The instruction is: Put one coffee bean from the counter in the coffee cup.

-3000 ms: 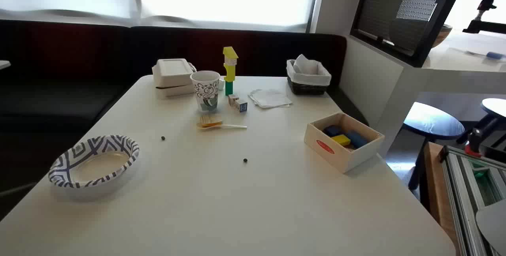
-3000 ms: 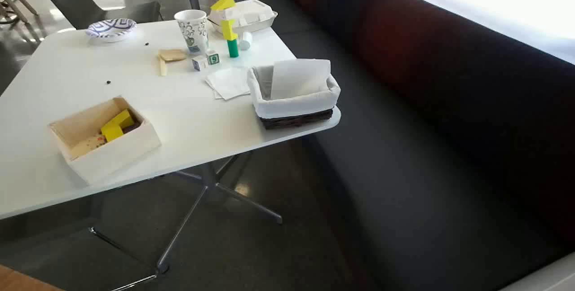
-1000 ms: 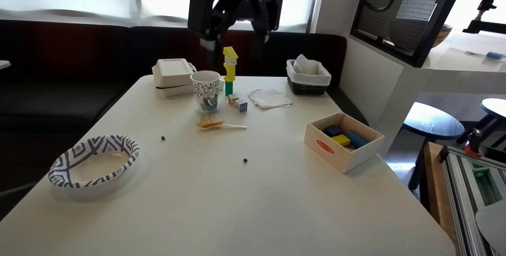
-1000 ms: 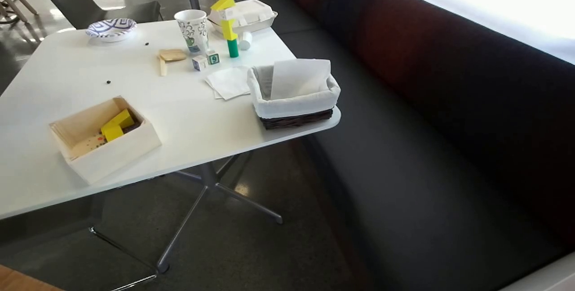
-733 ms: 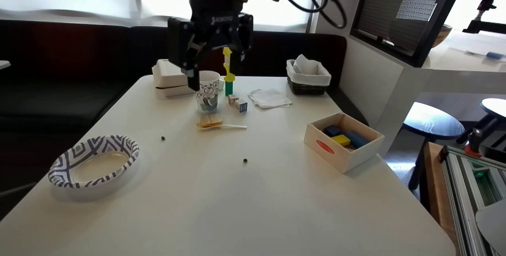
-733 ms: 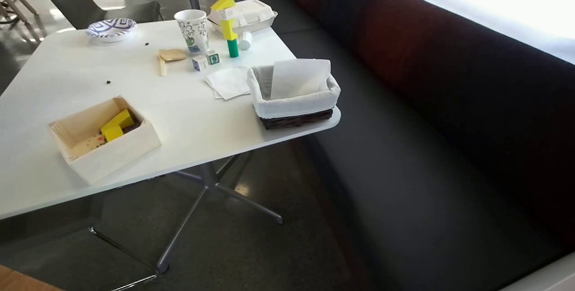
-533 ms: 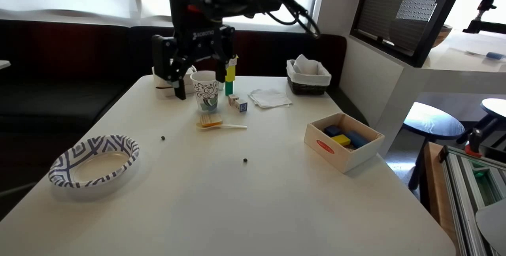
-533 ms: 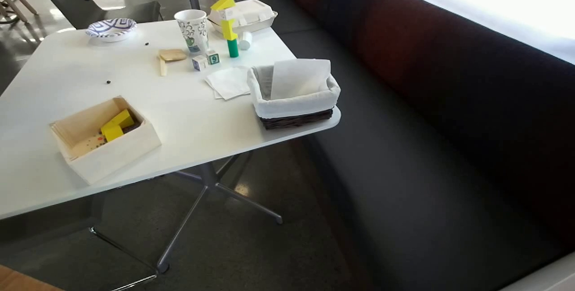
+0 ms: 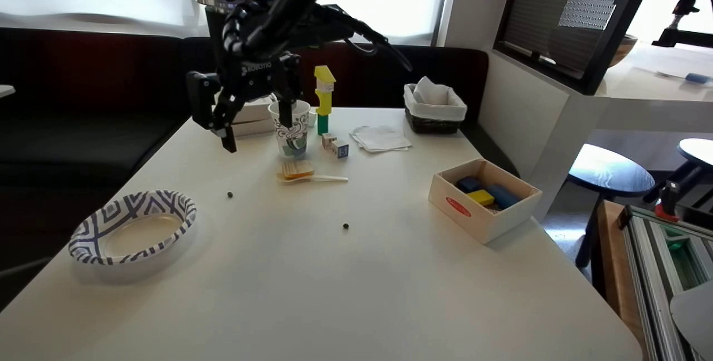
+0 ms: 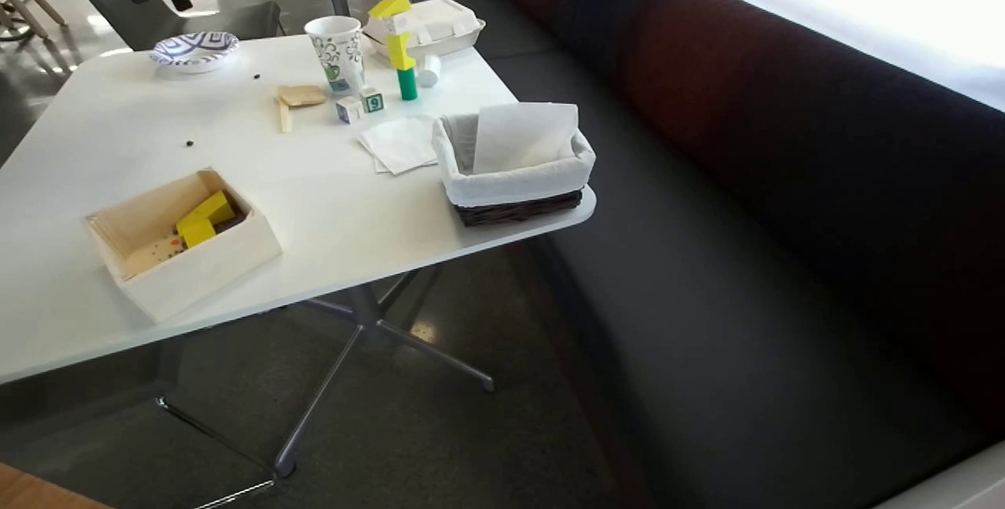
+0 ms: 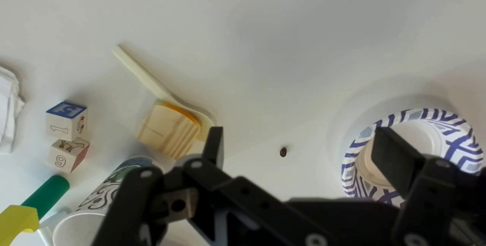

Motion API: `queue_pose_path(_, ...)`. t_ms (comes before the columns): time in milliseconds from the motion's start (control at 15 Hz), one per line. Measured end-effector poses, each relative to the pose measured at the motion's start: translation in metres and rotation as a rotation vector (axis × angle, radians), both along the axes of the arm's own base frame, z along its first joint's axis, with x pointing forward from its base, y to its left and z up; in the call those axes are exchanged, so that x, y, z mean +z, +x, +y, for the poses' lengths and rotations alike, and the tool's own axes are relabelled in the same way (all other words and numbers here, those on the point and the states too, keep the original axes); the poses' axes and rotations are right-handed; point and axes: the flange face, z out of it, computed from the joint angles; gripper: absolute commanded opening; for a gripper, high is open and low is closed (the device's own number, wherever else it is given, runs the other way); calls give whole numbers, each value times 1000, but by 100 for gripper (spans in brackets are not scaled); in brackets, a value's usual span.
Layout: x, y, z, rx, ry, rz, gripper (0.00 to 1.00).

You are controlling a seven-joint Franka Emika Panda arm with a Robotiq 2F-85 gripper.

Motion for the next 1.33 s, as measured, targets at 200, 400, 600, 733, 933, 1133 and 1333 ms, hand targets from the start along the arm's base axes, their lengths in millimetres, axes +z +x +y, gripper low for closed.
queue_pose_path(200, 2, 0, 0, 0, 0, -3, 100)
queue_pose_path(400, 2, 0, 0, 0, 0, -3, 100)
queue_pose_path(600, -1, 4, -4, -11, 0, -2, 100)
queue_pose_path(733, -8, 10, -7, -18, -2, 3, 100)
queue_pose_path(933, -27, 23, -9, -28, 13, 22, 100)
queue_pose_path(1133, -48, 39, -6, -27, 43, 43, 100)
queue_pose_path(1333, -66, 56, -5, -38, 67, 50, 100)
